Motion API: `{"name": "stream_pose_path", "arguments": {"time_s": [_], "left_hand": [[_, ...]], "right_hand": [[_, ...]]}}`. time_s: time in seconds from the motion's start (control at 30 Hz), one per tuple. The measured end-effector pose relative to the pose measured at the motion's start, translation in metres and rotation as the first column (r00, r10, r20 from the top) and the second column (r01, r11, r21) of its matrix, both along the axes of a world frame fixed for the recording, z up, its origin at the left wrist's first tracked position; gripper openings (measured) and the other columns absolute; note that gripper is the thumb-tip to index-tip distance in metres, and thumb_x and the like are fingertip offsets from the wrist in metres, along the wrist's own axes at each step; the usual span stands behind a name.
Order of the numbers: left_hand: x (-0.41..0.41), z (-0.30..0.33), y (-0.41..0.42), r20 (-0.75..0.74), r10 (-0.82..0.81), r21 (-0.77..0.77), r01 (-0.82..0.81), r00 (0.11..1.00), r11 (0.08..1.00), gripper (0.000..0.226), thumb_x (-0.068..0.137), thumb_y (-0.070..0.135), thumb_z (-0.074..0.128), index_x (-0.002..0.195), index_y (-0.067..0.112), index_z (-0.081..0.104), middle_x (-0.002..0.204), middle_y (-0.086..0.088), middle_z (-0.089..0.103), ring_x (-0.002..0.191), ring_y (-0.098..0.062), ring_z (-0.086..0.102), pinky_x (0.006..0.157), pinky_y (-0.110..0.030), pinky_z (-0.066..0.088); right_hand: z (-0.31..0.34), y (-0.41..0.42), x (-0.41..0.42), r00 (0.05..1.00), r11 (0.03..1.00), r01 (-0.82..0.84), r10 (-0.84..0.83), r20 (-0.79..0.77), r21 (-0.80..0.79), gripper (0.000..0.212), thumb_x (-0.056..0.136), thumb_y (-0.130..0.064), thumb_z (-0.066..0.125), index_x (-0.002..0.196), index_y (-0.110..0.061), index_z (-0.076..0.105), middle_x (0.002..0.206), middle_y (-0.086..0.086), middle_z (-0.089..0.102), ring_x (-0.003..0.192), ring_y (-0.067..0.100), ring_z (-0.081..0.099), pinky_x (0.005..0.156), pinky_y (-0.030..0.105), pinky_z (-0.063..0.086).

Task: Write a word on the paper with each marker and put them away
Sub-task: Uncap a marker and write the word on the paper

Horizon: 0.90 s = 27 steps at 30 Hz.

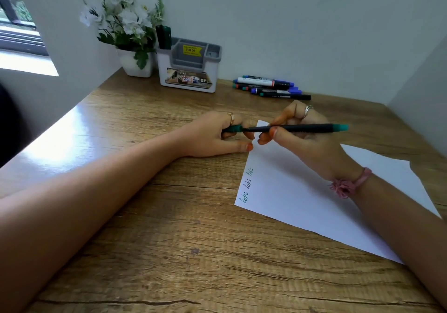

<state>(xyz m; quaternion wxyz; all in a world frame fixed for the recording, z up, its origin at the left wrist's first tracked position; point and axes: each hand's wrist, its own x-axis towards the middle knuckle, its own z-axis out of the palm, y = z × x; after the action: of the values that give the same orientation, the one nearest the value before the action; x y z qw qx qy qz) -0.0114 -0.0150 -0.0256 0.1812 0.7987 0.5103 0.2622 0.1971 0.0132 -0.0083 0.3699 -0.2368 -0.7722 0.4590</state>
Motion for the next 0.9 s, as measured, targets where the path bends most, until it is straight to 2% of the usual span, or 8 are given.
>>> {"name": "stream_pose_path", "arguments": {"time_s": [0.17, 0.27, 0.33, 0.47, 0.57, 0.63, 0.73, 0.9], "left_hand": [[0.000, 0.000, 0.000, -0.048, 0.009, -0.003, -0.009, 0.999, 1.000, 0.008, 0.088, 0.037, 0.059, 0.092, 0.036, 0.052, 0.069, -0.001, 0.057, 0.056, -0.006, 0.044, 0.049, -0.015, 0.031], [0.000, 0.001, -0.002, -0.040, 0.009, -0.026, -0.010, 0.999, 1.000, 0.017, 0.089, 0.029, 0.059, 0.101, 0.026, 0.047, 0.075, 0.004, 0.056, 0.060, -0.003, 0.046, 0.053, -0.012, 0.035], [0.000, 0.002, -0.003, -0.002, -0.004, -0.024, 0.004, 1.000, 1.000, 0.017, 0.090, 0.022, 0.057, 0.101, 0.017, 0.046, 0.078, 0.006, 0.054, 0.063, 0.000, 0.046, 0.056, -0.012, 0.036], [-0.002, 0.005, -0.003, 0.042, 0.012, 0.034, -0.013, 0.999, 0.999, 0.011, 0.092, 0.020, 0.055, 0.098, 0.020, 0.047, 0.082, 0.015, 0.051, 0.070, 0.008, 0.048, 0.059, -0.007, 0.035], [-0.002, 0.006, -0.002, 0.132, 0.020, 0.132, -0.038, 0.991, 0.991, 0.015, 0.089, 0.020, 0.059, 0.090, 0.031, 0.051, 0.089, 0.014, 0.052, 0.074, 0.002, 0.054, 0.064, -0.009, 0.042], [-0.002, 0.005, -0.002, 0.202, 0.017, 0.155, -0.049, 0.979, 0.987, 0.020, 0.086, 0.019, 0.064, 0.087, 0.037, 0.055, 0.090, 0.011, 0.055, 0.076, -0.003, 0.058, 0.068, -0.012, 0.047], [-0.003, 0.001, 0.000, 0.232, 0.058, 0.164, -0.098, 0.971, 0.982, 0.016, 0.083, 0.023, 0.068, 0.092, 0.035, 0.062, 0.088, 0.010, 0.061, 0.078, -0.003, 0.056, 0.068, -0.013, 0.045], [-0.006, -0.001, 0.003, 0.234, 0.148, 0.171, -0.191, 0.961, 0.967, 0.026, 0.079, 0.022, 0.072, 0.105, 0.020, 0.070, 0.088, 0.015, 0.062, 0.082, -0.002, 0.057, 0.073, -0.012, 0.045]], "right_hand": [[0.002, -0.001, 0.002, 0.997, 0.982, 0.025, -0.037, 0.061, 0.187, 0.011, 0.081, -0.010, 0.070, 0.088, -0.006, 0.063, 0.079, 0.011, 0.072, 0.079, 0.027, 0.070, 0.074, 0.044, 0.055], [0.000, 0.003, 0.004, 0.994, 0.948, 0.020, -0.054, 0.099, 0.317, 0.019, 0.076, -0.011, 0.073, 0.094, -0.008, 0.069, 0.077, 0.005, 0.072, 0.078, 0.021, 0.068, 0.071, 0.041, 0.054], [-0.004, 0.008, 0.006, 0.993, 0.928, -0.010, -0.033, 0.110, 0.372, 0.022, 0.079, -0.010, 0.072, 0.100, -0.007, 0.069, 0.087, 0.006, 0.072, 0.082, 0.021, 0.068, 0.073, 0.037, 0.055], [-0.004, 0.012, 0.013, 0.993, 0.990, -0.053, 0.039, 0.110, 0.129, 0.036, 0.085, -0.027, 0.052, 0.115, -0.012, 0.064, 0.099, 0.008, 0.073, 0.099, 0.021, 0.067, 0.076, 0.023, 0.049], [-0.003, 0.014, 0.014, 1.000, 1.000, 0.014, -0.013, 0.024, -0.016, 0.016, 0.085, -0.022, 0.059, 0.100, -0.015, 0.059, 0.092, 0.001, 0.075, 0.090, 0.020, 0.070, 0.069, 0.020, 0.048], [-0.003, 0.014, 0.011, 0.996, 0.997, 0.053, -0.057, -0.067, -0.060, 0.017, 0.081, -0.016, 0.067, 0.087, -0.013, 0.051, 0.080, -0.002, 0.075, 0.079, 0.018, 0.072, 0.065, 0.017, 0.049], [-0.007, 0.014, 0.009, 0.987, 0.991, 0.132, -0.130, -0.092, 0.016, 0.016, 0.071, -0.014, 0.071, 0.082, -0.011, 0.059, 0.076, -0.004, 0.073, 0.074, 0.013, 0.070, 0.069, 0.019, 0.053], [-0.013, 0.016, 0.007, 0.956, 0.944, 0.293, -0.294, -0.021, 0.153, 0.017, 0.065, -0.024, 0.079, 0.080, -0.024, 0.071, 0.077, -0.015, 0.071, 0.076, 0.002, 0.065, 0.072, 0.013, 0.049]]}}
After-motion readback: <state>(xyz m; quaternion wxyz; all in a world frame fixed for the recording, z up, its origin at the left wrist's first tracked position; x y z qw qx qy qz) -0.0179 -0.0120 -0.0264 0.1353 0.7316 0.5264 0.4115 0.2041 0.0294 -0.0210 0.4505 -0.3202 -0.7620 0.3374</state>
